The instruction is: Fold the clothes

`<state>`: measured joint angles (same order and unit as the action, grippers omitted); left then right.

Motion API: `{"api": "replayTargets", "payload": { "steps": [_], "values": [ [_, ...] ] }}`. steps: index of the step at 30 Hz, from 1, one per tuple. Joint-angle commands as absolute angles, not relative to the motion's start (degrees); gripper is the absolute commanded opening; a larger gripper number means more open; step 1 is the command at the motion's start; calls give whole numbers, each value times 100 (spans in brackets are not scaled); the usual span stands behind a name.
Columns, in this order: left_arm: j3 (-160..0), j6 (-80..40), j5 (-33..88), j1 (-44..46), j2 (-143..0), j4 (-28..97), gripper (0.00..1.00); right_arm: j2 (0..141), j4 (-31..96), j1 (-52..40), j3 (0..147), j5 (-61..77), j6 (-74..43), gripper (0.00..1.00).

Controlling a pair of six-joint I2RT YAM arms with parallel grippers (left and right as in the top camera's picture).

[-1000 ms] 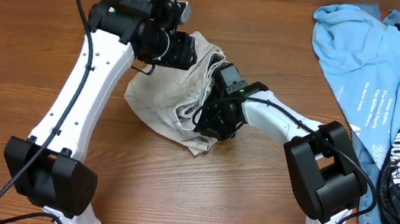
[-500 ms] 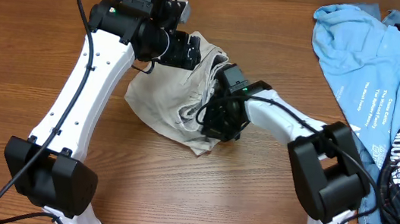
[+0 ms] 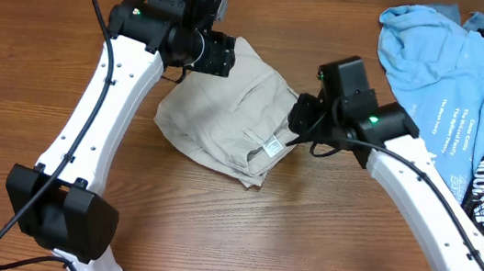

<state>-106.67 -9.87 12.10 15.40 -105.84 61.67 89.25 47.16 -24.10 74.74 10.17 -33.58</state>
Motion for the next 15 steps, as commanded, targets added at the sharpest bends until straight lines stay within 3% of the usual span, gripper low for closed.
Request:
{"api": "replayTargets", "payload": {
  "steps": [1,6,15],
  "values": [
    [-10838,-902,1142,1579,-10816,6152,71,9017,4525,-2401,7509,910,-2888,18],
    [-10836,-941,1144,1579,-11135,6163,70,9255,4136,-2397,7509,974,-2670,18],
    [-10838,-941,1160,1579,-11992,6313,66,10368,3081,-2069,7507,2331,-2510,22]
  ]
}}
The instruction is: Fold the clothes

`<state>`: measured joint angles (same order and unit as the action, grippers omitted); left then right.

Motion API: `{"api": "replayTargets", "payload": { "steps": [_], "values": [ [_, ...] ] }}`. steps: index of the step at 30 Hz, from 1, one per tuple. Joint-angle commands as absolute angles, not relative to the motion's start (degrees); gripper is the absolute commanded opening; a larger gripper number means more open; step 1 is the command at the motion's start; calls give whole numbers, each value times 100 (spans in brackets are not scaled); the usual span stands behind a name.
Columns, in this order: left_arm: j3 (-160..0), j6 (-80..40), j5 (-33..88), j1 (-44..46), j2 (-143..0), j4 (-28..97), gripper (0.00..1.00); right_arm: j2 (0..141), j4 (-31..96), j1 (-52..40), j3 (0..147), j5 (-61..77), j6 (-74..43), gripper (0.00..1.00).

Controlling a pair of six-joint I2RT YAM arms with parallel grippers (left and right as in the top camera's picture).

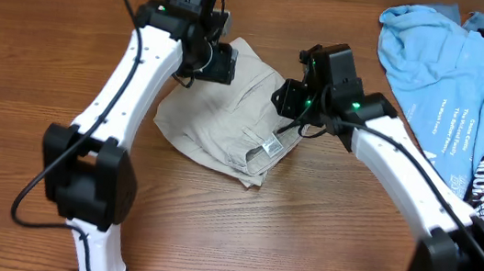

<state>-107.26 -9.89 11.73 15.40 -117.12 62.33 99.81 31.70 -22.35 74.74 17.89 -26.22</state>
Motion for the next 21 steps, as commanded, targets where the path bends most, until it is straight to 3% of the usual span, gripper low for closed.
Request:
{"api": "replayTargets", "payload": {
  "steps": [1,11,21],
  "values": [
    [-10838,-941,1162,1579,-12108,6410,66,10538,3065,-2014,7507,2324,-2532,22],
    [-10838,-941,1162,1579,-13373,7260,65,11679,3531,-1420,7505,2303,-2519,22],
    [-10838,-943,1216,1579,-13990,7926,44,11832,3607,-1334,7507,2119,-2338,22]
  ]
}}
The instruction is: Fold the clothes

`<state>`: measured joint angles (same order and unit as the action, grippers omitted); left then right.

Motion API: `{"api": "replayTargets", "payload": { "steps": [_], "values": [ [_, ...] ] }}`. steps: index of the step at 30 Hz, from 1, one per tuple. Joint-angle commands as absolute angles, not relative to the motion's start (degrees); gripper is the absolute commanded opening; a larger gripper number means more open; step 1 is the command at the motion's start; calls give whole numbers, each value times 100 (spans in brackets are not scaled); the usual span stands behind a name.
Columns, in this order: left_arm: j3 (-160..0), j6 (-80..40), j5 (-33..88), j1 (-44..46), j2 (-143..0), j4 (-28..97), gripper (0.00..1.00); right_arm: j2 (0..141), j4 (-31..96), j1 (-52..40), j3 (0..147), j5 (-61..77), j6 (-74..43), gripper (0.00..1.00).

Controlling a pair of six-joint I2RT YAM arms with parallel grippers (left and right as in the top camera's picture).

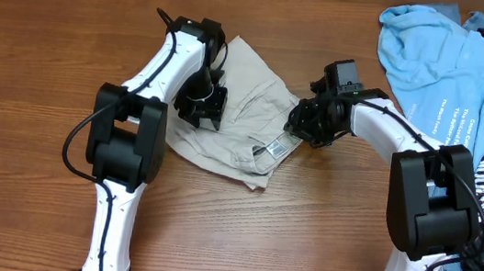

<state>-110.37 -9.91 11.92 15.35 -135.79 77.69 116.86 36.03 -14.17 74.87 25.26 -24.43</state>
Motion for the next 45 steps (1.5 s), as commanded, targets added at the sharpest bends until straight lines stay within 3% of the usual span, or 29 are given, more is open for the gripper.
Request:
{"api": "replayTargets", "payload": {
  "steps": [1,8,16,20,23,33,45],
  "values": [
    [-10838,-943,1238,1584,-13941,7933,42,11832,3590,-1332,7513,2058,-2261,22],
    [-10838,-1048,1767,1660,-13200,8329,41,11832,3592,-1247,7791,1522,-1767,22],
    [-10838,-1223,1138,1846,-12221,8615,45,11668,4532,-1105,8700,980,-1446,29],
    [-10838,-1330,980,1800,-11555,7972,56,11251,5221,-1103,9275,753,-1450,30],
    [-10838,-1433,578,1688,-11220,6980,74,10702,5603,-1168,9421,1313,-1337,30],
    [-10838,-1146,825,1426,-11758,4751,70,10368,6394,-1817,9201,2849,-1608,30],
    [-10838,-1020,1219,1441,-12967,4115,67,10377,4493,-2755,7310,3022,-2552,31]
  ]
}}
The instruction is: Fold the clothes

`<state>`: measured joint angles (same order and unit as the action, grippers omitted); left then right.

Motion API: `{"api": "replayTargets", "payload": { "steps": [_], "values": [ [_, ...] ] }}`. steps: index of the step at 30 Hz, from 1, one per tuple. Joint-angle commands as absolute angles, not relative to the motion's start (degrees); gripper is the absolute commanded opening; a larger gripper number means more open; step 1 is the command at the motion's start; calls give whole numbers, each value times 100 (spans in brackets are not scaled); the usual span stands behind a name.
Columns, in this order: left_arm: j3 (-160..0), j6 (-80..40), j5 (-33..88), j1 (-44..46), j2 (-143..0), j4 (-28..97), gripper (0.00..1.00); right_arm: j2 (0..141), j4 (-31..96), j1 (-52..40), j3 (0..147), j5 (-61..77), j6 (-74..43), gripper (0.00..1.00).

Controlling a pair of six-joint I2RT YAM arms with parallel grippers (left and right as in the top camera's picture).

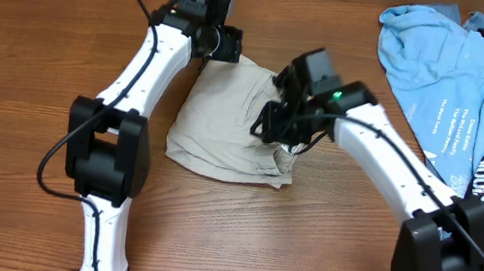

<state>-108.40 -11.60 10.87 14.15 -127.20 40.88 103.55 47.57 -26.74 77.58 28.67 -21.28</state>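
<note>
A beige folded garment (220,128) lies at the middle of the wooden table. My left gripper (231,47) sits at its far top corner, its fingers down at the cloth and shut on that edge. On the garment's right part is my right gripper (264,127), pressed into the fabric and shut on a fold of it. Both sets of fingertips are largely hidden under the gripper bodies. A white label (284,159) shows near the garment's lower right corner.
A light blue shirt (435,71) lies crumpled at the back right. Beside it is a dark printed garment, with a bit of blue denim at the front right edge. Bare table (30,128) spreads to the left and front.
My left gripper has gone from the garment's left edge to its far top corner. The right gripper has shifted left onto the cloth. The garment now lies narrower and more upright.
Both grippers first hovered over the beige garment, left at its top and right at its right edge. Then they closed in on it, and then both were down on its left and right edges. Now the garment has been redrawn into a narrower shape.
</note>
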Motion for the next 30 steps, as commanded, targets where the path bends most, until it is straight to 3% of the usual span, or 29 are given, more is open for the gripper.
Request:
{"api": "replayTargets", "payload": {
  "steps": [1,8,13,17,24,30],
  "values": [
    [-10838,-1022,1201,1441,-13047,4160,67,10377,4342,-2786,7166,3022,-2609,31],
    [-10838,-1022,1138,1441,-13574,5113,68,10394,3074,-2818,6193,2615,-2882,34],
    [-10838,-1026,731,1428,-13622,6344,67,10602,2989,-2681,6001,2576,-2902,35],
    [-10838,-1033,344,1415,-13622,7415,56,10709,3048,-2412,6001,2412,-2895,35],
    [-10838,-1105,421,1417,-13622,8672,54,10709,2873,-1496,6139,1844,-2427,34],
    [-10838,-1050,978,1597,-13594,9041,47,10707,2923,-1074,6615,1848,-1629,34]
  ]
}}
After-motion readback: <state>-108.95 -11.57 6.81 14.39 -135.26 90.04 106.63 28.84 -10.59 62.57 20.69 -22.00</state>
